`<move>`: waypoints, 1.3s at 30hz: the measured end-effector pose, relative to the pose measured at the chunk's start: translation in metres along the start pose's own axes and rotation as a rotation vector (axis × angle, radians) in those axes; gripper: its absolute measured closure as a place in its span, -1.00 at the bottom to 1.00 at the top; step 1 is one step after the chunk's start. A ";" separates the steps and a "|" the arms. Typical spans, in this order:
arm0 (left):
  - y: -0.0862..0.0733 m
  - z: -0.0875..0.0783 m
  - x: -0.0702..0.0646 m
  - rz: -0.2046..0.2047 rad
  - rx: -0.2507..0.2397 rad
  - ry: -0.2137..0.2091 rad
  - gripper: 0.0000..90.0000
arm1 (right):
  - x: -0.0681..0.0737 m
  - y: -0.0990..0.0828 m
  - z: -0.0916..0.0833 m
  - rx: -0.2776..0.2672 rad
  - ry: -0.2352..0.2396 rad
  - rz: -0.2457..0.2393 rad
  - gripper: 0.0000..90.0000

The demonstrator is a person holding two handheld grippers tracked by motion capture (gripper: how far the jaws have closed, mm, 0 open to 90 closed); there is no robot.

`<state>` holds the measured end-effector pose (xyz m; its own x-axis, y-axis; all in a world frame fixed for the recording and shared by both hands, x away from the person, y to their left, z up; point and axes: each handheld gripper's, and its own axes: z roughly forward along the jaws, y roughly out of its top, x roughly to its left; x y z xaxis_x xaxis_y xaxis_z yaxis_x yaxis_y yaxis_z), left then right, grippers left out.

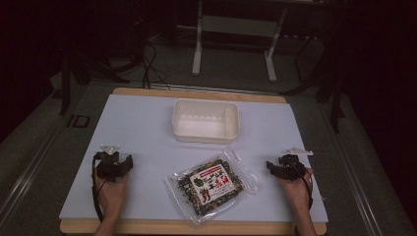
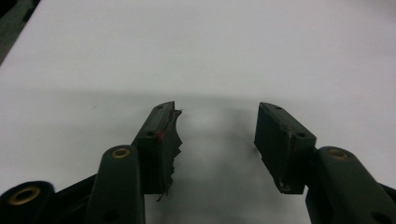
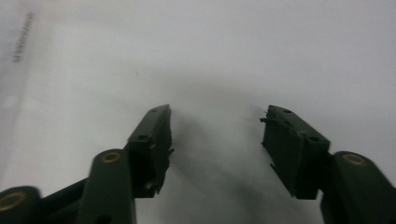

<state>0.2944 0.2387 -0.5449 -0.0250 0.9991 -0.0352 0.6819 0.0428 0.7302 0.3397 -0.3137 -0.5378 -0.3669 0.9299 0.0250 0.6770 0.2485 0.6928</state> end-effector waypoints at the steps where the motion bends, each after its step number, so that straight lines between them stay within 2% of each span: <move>1: 0.001 -0.001 0.000 0.012 -0.004 -0.019 0.14 | -0.001 -0.001 -0.002 -0.002 0.018 0.009 0.02; 5: 0.001 -0.004 0.003 0.014 -0.020 -0.072 0.15 | 0.001 -0.001 -0.009 -0.011 0.063 0.013 0.04; 7: 0.001 -0.005 0.004 0.010 -0.027 -0.073 0.15 | 0.003 -0.001 -0.012 -0.017 0.079 0.017 0.03; 8: 0.001 -0.005 0.006 0.000 -0.033 -0.083 0.17 | 0.008 0.000 -0.018 -0.033 0.115 0.018 0.03; 9: 0.001 -0.005 0.007 -0.007 -0.032 -0.092 0.17 | 0.008 0.000 -0.018 -0.033 0.115 0.018 0.03; 11: 0.001 -0.003 0.009 -0.016 -0.025 -0.094 0.17 | 0.010 0.000 -0.020 -0.038 0.128 0.021 0.02; 12: 0.001 -0.002 0.010 -0.015 -0.017 -0.092 0.18 | 0.015 -0.001 -0.022 -0.040 0.162 0.034 0.03; 18: 0.001 -0.001 0.012 -0.021 -0.015 -0.080 0.17 | 0.027 -0.003 -0.021 -0.028 0.239 0.051 0.02; 24: 0.000 0.001 0.012 -0.018 -0.003 -0.077 0.16 | 0.038 -0.006 -0.020 -0.005 0.269 0.048 -0.01; 30: 0.000 0.002 0.012 -0.016 0.004 -0.079 0.15 | 0.042 -0.010 -0.019 0.017 0.298 0.054 -0.02; 34: 0.000 0.002 0.011 -0.004 0.007 -0.077 0.15 | 0.044 -0.010 -0.017 0.030 0.339 0.064 0.01; 39: 0.000 0.002 0.011 -0.002 0.010 -0.079 0.14 | 0.052 -0.009 -0.012 0.072 0.388 0.048 0.11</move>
<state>0.2962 0.2495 -0.5466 0.0310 0.9954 -0.0903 0.6891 0.0442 0.7233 0.3064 -0.2716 -0.5340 -0.5383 0.7727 0.3363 0.7372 0.2384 0.6323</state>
